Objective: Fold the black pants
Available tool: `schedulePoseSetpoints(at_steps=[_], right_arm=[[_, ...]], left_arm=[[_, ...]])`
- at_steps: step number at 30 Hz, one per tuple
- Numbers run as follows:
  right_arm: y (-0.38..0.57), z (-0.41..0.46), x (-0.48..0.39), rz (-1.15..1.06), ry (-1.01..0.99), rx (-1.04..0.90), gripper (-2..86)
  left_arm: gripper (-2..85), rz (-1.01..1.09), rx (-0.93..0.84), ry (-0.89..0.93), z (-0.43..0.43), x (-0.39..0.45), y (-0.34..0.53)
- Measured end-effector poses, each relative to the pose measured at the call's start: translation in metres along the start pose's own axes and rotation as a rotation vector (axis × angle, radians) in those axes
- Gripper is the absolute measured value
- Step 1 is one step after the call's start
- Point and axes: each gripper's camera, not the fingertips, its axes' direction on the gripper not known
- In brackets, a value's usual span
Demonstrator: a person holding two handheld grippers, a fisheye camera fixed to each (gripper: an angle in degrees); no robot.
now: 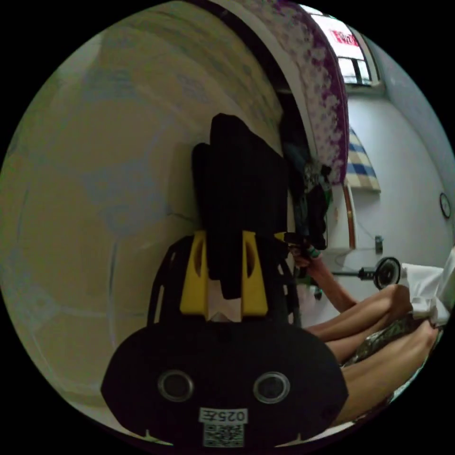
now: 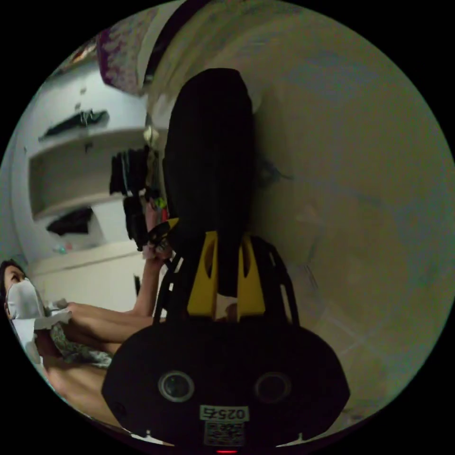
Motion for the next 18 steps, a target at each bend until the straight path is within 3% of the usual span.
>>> schedulePoseSetpoints(at_steps=[2, 6, 13, 18], right_arm=[[-0.064, 0.049, -0.038, -0.141, 0.144, -0.149, 6.0], [-0.179, 0.143, -0.093, -0.258, 0.241, -0.323, 6.0], [-0.383, 0.364, -0.243, -0.580, 0.420, -0.523, 6.0], [-0.414, 0.484, -0.309, -0.774, 0.538, -0.635, 6.2]], left_arm=[[6.1, -0.092, 0.133, 0.010, -0.021, -0.025, 0.025], [6.0, -0.199, 0.276, -0.064, -0.062, -0.059, 0.020], [6.5, -0.476, 0.585, -0.579, -0.130, -0.100, -0.029], [5.8, -0.677, 0.649, -0.861, -0.116, -0.116, -0.036]])
